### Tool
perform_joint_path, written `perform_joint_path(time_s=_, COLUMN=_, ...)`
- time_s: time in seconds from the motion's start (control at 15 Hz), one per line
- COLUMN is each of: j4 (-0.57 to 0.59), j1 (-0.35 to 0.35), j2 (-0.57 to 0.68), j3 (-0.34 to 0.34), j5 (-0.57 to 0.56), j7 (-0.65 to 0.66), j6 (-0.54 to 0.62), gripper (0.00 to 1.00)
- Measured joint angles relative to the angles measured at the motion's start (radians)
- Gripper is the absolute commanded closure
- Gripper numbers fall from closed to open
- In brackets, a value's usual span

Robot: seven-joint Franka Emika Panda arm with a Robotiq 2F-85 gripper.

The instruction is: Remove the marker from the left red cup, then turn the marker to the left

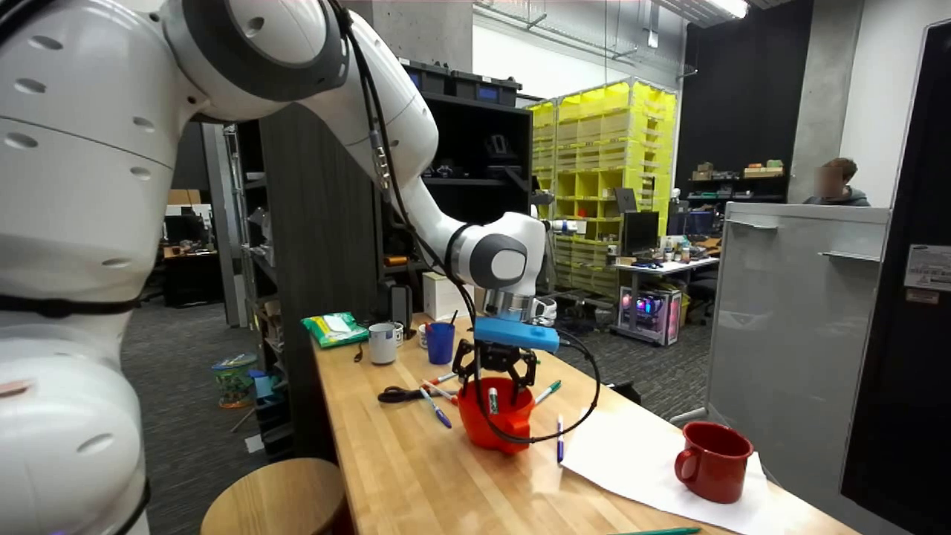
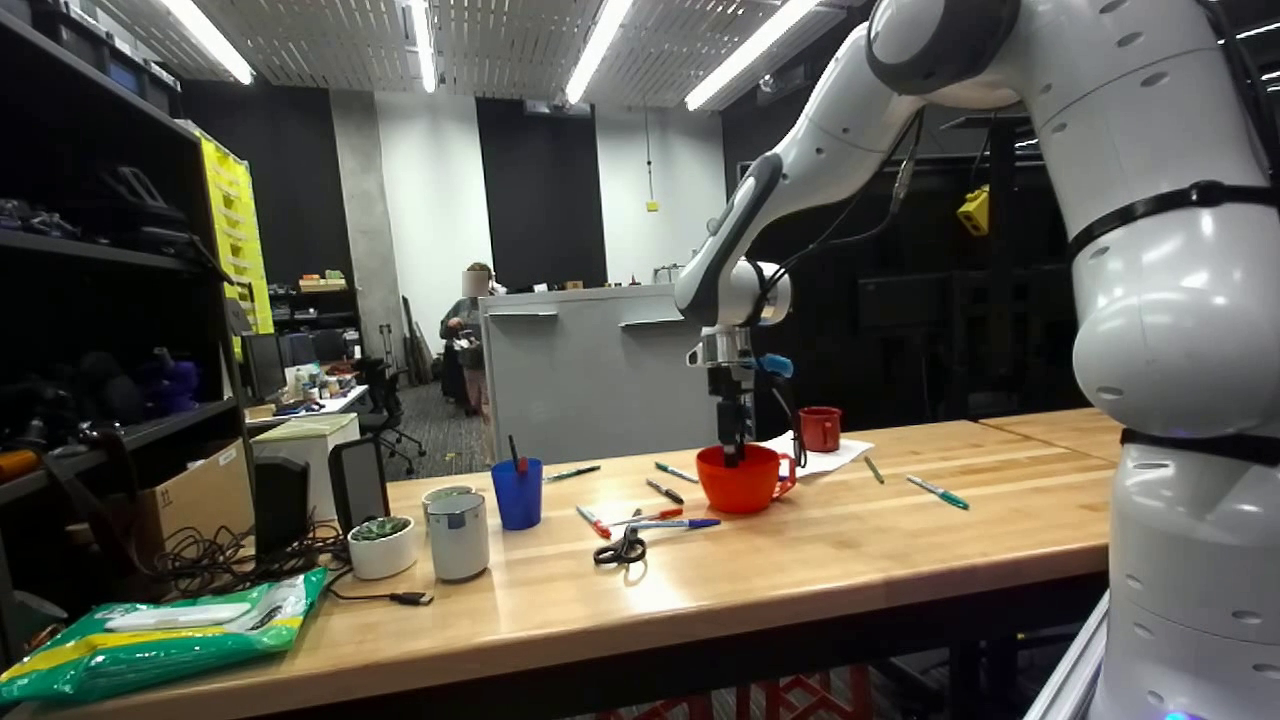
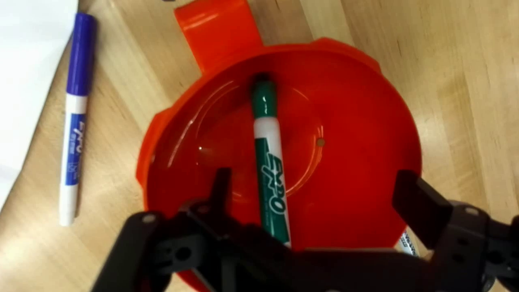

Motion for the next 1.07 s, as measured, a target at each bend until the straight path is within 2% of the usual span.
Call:
perform_joint_path(time_s=0.67, j4=0.023, j1=-0.005, j2=0.052, j3=0.022, j5=0.004, j7=0.0, j6=0.018, gripper=0.0)
perform_joint_path(time_s=0.73, j4=0.025, j1=-0.006, j2=0.053, j3=0.025, j5=0.007, j7=0.0, j6=0.018, gripper=0.25)
perform_joint_path(time_s=0.87, j4=0.029, j1=-0.009, j2=0.056, j3=0.03, j5=0.008, j7=0.0, j6=0.019, gripper=0.31)
perform_joint_path(time_s=1.07, j4=0.03, j1=-0.012, j2=0.071, j3=0.037, j5=0.01, j7=0.0, j6=0.026, gripper=0.56)
